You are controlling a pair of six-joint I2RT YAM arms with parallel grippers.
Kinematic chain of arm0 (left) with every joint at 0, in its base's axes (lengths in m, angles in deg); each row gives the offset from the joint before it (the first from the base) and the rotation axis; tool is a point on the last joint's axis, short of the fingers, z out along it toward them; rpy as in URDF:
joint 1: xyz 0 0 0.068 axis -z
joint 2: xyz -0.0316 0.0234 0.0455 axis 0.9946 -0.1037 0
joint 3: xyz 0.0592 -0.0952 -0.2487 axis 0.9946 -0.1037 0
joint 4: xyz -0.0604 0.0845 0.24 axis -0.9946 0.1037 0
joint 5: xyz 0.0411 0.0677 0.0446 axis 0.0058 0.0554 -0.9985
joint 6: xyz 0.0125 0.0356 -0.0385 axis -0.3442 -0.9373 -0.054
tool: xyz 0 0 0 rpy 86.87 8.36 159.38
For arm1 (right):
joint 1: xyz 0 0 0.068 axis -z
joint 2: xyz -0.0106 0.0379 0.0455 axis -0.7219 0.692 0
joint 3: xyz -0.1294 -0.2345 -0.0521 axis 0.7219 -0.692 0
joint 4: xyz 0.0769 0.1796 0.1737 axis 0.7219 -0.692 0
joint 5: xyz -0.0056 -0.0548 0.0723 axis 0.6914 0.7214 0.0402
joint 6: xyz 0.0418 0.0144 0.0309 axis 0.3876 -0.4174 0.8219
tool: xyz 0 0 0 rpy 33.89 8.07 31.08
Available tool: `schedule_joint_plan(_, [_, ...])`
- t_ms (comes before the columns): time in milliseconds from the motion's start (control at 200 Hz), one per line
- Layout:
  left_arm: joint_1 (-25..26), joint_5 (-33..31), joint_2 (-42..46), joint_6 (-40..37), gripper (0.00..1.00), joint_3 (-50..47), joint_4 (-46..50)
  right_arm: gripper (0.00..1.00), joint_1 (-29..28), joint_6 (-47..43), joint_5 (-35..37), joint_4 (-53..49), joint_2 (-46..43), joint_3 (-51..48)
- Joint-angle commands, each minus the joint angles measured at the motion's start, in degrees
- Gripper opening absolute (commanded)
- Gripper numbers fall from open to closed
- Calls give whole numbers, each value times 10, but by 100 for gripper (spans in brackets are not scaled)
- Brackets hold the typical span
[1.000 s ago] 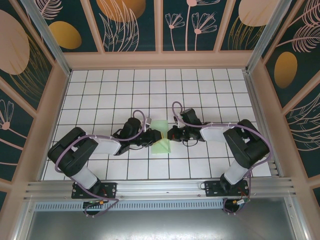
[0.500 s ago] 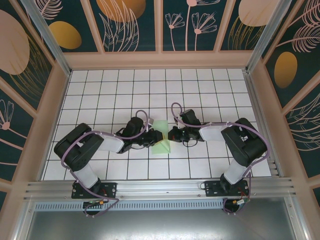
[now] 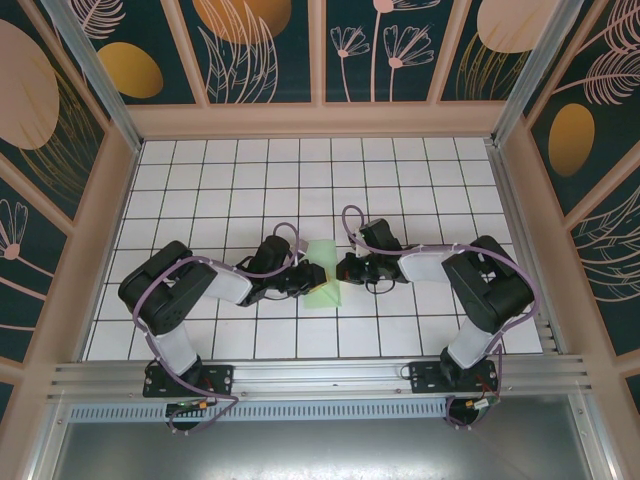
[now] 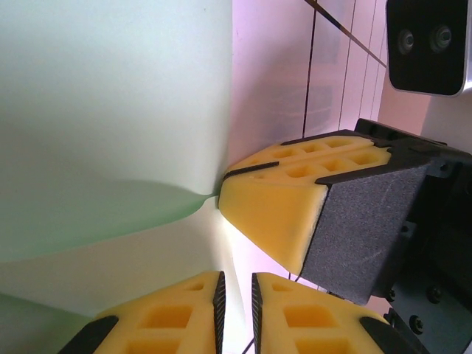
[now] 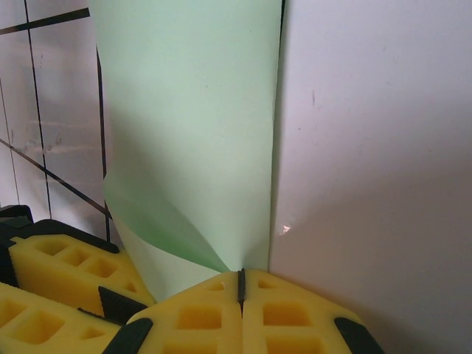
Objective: Fold a paper plane with a square sheet of paper (pick it up from the middle)
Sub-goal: Fold the triangle a second time at the center of the table.
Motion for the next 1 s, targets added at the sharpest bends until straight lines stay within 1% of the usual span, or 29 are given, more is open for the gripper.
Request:
schedule_joint_plan(0, [4, 10, -11, -5, 20, 9, -19, 2, 4, -15, 11, -11, 10, 12])
schedule_joint_plan(285, [4, 13, -11, 0, 20, 6, -33, 1, 5, -20, 8, -6, 12, 20])
schedule_joint_plan(575, [4, 2, 28, 1, 20, -7, -31, 1, 4, -26, 9, -1, 11, 22])
schedule_joint_plan(806, [6, 12, 6, 19, 20, -12, -61, 0, 6, -26, 12, 1, 21, 23])
schedule_joint_plan(996, [7, 11, 0, 17, 20, -8, -53, 0, 8, -28, 19, 1, 21, 26])
